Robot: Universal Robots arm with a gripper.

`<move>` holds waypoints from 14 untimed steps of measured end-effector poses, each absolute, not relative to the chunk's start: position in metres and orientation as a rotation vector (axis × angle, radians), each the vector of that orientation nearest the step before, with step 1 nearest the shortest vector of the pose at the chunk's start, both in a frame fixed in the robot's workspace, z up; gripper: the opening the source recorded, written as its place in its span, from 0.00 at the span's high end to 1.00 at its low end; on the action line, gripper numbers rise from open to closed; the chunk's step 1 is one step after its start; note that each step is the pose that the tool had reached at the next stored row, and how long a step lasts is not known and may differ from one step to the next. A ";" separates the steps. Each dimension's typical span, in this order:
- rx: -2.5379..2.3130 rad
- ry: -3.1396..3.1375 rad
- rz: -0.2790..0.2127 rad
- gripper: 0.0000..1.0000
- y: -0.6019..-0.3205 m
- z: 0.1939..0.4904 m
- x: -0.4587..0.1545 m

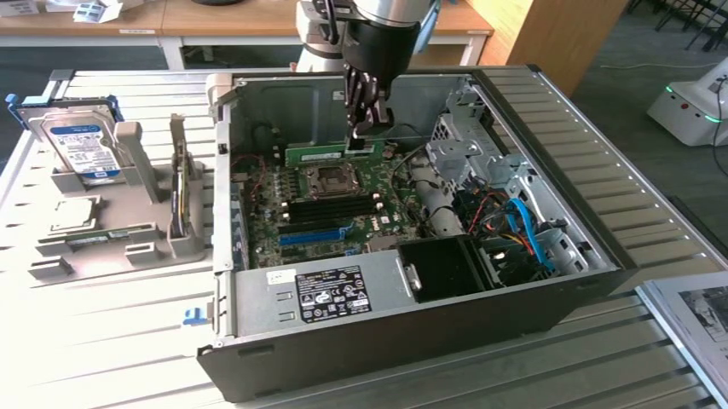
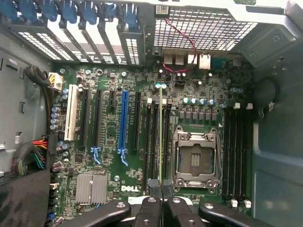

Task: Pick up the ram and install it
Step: 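Insert the ram into the slot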

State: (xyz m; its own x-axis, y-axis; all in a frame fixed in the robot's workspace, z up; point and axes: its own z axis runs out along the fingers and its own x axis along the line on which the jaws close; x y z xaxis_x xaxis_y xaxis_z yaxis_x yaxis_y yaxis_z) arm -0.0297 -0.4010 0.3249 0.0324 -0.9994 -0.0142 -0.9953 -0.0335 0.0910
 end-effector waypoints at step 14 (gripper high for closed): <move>2.217 -2.145 -0.112 0.89 -0.401 0.316 -0.030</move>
State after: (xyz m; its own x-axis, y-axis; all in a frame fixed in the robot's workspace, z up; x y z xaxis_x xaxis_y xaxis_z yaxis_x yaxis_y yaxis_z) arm -0.0297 -0.4010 0.3159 0.0324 -0.9994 -0.0142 -0.9954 -0.0335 0.0900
